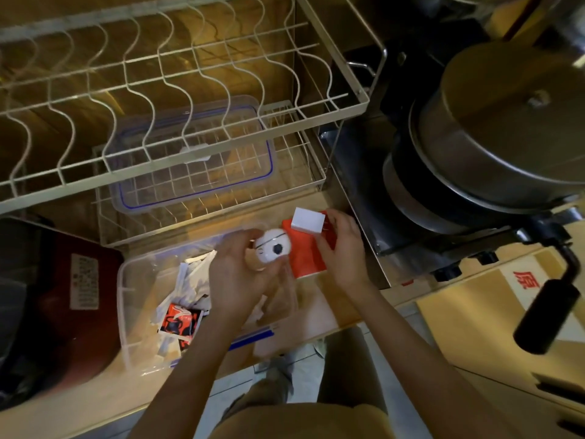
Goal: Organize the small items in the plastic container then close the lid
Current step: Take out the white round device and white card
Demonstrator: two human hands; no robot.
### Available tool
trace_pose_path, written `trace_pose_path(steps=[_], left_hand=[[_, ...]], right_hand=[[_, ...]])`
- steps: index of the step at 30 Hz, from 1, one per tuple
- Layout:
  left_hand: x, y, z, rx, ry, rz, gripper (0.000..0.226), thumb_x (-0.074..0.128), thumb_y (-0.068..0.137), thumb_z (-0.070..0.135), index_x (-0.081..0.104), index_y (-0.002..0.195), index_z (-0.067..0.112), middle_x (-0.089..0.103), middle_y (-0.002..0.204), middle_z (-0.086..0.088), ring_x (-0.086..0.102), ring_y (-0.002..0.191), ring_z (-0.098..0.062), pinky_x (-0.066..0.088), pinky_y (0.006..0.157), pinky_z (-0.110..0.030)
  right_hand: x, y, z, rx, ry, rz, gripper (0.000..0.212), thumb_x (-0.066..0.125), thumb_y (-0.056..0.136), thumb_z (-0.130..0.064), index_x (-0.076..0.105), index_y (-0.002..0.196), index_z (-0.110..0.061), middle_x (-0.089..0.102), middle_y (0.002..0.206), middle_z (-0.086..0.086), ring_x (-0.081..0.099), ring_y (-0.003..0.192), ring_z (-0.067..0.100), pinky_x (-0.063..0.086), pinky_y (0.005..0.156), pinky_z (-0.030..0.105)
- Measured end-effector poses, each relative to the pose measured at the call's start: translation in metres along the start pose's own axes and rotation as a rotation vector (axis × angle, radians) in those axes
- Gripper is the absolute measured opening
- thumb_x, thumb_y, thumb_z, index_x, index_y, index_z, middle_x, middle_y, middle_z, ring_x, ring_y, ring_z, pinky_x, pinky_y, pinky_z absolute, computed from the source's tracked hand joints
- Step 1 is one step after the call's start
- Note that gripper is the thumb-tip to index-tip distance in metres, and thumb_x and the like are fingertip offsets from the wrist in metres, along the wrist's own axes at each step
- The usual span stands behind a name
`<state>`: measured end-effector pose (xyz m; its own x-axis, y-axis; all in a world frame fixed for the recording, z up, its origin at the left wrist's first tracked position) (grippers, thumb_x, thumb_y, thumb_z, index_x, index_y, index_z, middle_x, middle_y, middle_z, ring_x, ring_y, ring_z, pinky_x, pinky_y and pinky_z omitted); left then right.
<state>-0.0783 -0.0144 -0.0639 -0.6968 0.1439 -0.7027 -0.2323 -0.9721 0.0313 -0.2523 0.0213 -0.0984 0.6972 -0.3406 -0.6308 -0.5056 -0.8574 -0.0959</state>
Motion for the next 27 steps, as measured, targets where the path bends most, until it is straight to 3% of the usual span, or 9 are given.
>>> trace_pose_path(steps=[4,6,9,12,19,23,25,27], left_hand=[[0.021,0.005,0.030,0.143,0.107,-0.112,0.048,0.079,0.064,0.035,0.065,0.105,0.016,0.069,0.107,-0.010,0.060,0.099,-0.027,0.039,0.086,-0.034],[0.037,0.010,0.036,0.194,0.198,-0.185,0.047,0.076,0.066,0.039,0.064,0.107,0.019,0.070,0.109,-0.007,0.061,0.100,-0.024,0.038,0.089,-0.033],[0.059,0.016,0.030,0.240,0.348,-0.273,0.049,0.068,0.071,0.048,0.059,0.114,0.025,0.067,0.116,-0.001,0.058,0.108,-0.019,0.033,0.096,-0.033],[0.068,0.017,0.022,0.227,0.414,-0.262,0.047,0.066,0.072,0.047,0.057,0.114,0.028,0.067,0.117,0.000,0.058,0.109,-0.018,0.029,0.098,-0.035],[0.053,0.005,0.025,0.260,0.280,-0.244,0.044,0.062,0.080,0.042,0.054,0.119,0.024,0.061,0.125,-0.001,0.051,0.117,-0.020,0.032,0.101,-0.035],[0.016,-0.010,0.011,0.086,0.055,-0.219,0.035,0.056,0.083,0.035,0.058,0.116,0.022,0.063,0.121,-0.003,0.056,0.110,-0.021,0.042,0.092,-0.033],[-0.004,-0.021,-0.008,-0.039,-0.018,-0.166,0.029,0.060,0.084,0.025,0.062,0.112,0.020,0.066,0.116,-0.005,0.059,0.102,-0.018,0.043,0.084,-0.022],[-0.024,-0.032,-0.031,-0.145,-0.046,-0.115,0.028,0.063,0.083,0.021,0.063,0.111,0.019,0.068,0.111,-0.003,0.061,0.099,-0.017,0.044,0.079,-0.021]], right_hand=[[-0.011,-0.020,-0.005,0.021,0.099,0.102,0.029,0.048,0.093,-0.012,0.054,0.121,-0.017,0.054,0.120,-0.001,0.043,0.111,0.006,0.034,0.096,0.019],[-0.013,-0.029,-0.006,0.086,0.190,0.093,0.026,0.048,0.093,-0.013,0.056,0.118,-0.017,0.052,0.113,-0.004,0.051,0.105,0.009,0.042,0.091,0.020],[-0.010,-0.037,-0.001,0.161,0.194,0.040,0.025,0.050,0.094,-0.014,0.057,0.117,-0.018,0.049,0.112,-0.005,0.054,0.094,0.007,0.041,0.076,0.000],[-0.006,-0.038,0.005,0.224,0.165,-0.026,0.026,0.048,0.096,-0.016,0.057,0.120,-0.016,0.051,0.117,-0.002,0.050,0.082,-0.004,0.037,0.064,-0.009],[-0.011,-0.041,-0.006,0.164,0.191,-0.002,0.022,0.049,0.094,-0.015,0.059,0.113,-0.017,0.049,0.108,-0.009,0.054,0.089,0.003,0.039,0.066,0.000],[-0.009,-0.044,-0.024,0.084,0.219,-0.031,0.024,0.054,0.091,-0.015,0.055,0.114,-0.022,0.045,0.108,-0.016,0.050,0.086,-0.010,0.043,0.063,-0.002],[-0.003,-0.047,-0.036,0.028,0.225,-0.045,0.026,0.058,0.089,-0.019,0.052,0.112,-0.029,0.044,0.103,-0.024,0.050,0.091,-0.010,0.043,0.067,0.001],[0.008,-0.051,-0.050,-0.045,0.216,-0.066,0.023,0.059,0.088,-0.024,0.051,0.109,-0.031,0.046,0.100,-0.030,0.049,0.094,-0.011,0.043,0.075,0.002]])
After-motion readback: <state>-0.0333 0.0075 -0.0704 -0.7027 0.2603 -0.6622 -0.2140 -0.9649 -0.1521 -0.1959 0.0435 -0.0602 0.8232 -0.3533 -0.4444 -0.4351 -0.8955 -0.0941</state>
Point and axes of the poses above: each hand's wrist, its own y-axis towards the middle knuckle, its own x-axis out of the palm, z = x × y, the point moved 1 cm from there along y, towards the middle knuckle
